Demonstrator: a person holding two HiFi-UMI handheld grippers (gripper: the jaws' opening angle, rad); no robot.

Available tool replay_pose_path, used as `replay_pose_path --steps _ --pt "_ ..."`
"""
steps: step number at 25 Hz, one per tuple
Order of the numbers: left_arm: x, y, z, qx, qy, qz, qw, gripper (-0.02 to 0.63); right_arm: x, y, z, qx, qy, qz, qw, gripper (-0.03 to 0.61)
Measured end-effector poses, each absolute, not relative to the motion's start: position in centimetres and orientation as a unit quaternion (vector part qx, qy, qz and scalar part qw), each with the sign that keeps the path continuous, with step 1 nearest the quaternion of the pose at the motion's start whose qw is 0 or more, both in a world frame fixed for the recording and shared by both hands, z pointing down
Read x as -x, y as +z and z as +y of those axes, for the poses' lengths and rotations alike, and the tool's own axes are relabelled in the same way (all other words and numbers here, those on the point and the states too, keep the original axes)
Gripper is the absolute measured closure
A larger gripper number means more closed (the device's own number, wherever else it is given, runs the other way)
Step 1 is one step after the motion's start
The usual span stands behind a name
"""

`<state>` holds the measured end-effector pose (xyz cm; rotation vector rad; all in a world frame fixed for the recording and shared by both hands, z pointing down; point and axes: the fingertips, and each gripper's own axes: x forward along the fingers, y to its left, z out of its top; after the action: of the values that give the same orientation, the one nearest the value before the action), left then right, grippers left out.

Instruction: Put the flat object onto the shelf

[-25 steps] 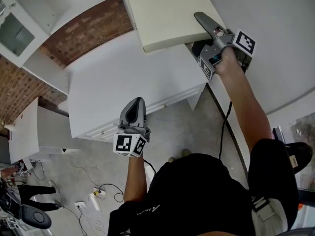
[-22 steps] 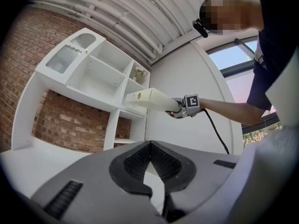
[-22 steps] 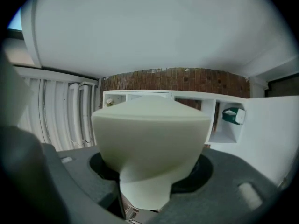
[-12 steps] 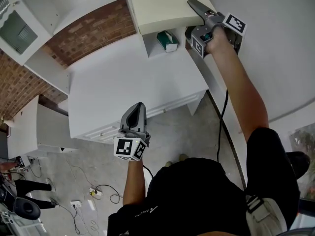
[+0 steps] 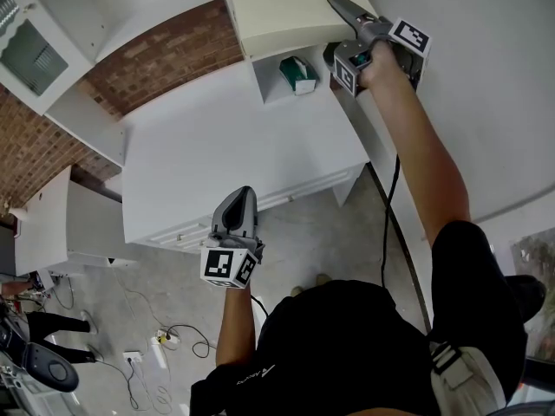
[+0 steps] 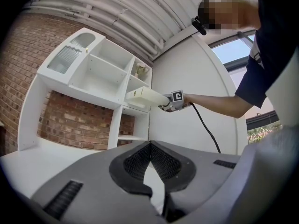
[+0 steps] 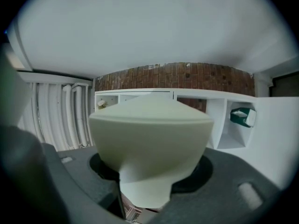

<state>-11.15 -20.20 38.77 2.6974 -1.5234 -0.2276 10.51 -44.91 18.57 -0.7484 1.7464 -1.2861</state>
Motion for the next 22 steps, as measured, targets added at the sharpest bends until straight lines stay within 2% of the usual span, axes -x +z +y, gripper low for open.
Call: replay_pose_path --steps 15,22 --pt "10.8 41.6 -20.1 -0.862 -0.077 -0.501 0.019 0.615 -10.7 18.8 -46.0 0.295 -0.504 0.702 0.407 0.318" --pt "10.9 42.1 -20.9 -0.856 -0.074 -0.511 0.008 0.615 -11.0 19.0 -50.1 0.291 -0.511 0.704 0.4 0.311"
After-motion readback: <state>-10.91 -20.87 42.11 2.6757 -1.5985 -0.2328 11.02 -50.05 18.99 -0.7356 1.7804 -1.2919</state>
